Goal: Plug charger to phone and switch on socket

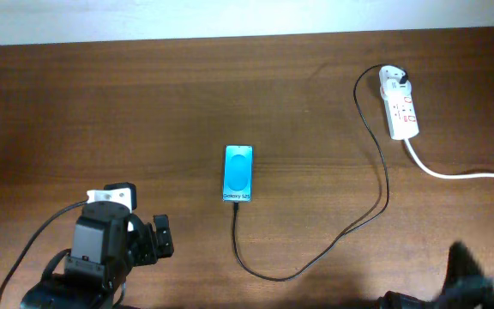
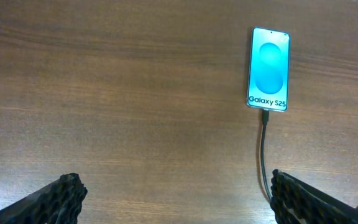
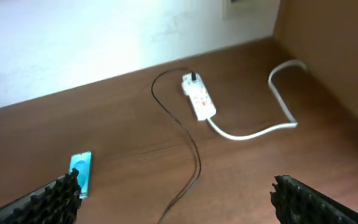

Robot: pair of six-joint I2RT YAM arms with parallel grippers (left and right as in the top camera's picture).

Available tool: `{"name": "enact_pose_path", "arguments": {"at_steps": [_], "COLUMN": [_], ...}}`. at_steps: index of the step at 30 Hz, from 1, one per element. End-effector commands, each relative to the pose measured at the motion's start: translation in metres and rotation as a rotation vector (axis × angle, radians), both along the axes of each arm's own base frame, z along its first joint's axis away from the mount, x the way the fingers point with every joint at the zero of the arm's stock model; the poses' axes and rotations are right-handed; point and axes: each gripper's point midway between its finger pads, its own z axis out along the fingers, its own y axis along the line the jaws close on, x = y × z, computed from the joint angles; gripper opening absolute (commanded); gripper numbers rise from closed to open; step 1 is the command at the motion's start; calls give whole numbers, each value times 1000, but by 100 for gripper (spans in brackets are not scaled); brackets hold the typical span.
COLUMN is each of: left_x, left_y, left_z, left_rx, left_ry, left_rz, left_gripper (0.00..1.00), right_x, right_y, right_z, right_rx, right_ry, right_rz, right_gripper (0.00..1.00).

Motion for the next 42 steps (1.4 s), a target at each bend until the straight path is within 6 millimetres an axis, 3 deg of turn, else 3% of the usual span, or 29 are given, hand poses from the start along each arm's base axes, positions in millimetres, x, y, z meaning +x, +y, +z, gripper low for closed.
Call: {"name": "enact_pose_path", "arguments": {"at_steps": [1,4,6,11,16,21,30,33,36,40,42], "left_x": [0,0,0,0,0,0,0,0,0,0,0], "left_y": [3,3,3,3,3,3,3,3,3,3,3], "left_z": [-1,-1,-1,-1,-1,-1,-1,-1,-1,-1,-1], "left_rx": [15,15,15,15,15,15,15,15,15,15,15], "left_ry": [-1,-1,-1,-1,-1,-1,-1,-1,-1,-1,-1], "left_rz": [8,8,8,8,8,8,8,8,8,8,8], "left_gripper": [99,99,99,99,99,99,99,99,99,99,99], "right_x": [-38,-61,-63,-20,54,106,146,162,168,176,176], "right_y": [17,23,24,24,34,38,31,8,-3,-16,-21], "right_z": [3,0,-1,-8,-65,-107,-160,-191,-212,-260,-271], "right_rx": [-102,-211,-230,-264,-252,-241,-268,-168,-163,-150,-147], "right_ry": [-102,-172,-224,-398,-521,-553,-631,-601,-557,-439,-391], "right_rz": [49,65,65,180,373,447,424,289,227,161,138], "right_gripper": [98,98,98,98,98,98,98,98,98,98,98]}}
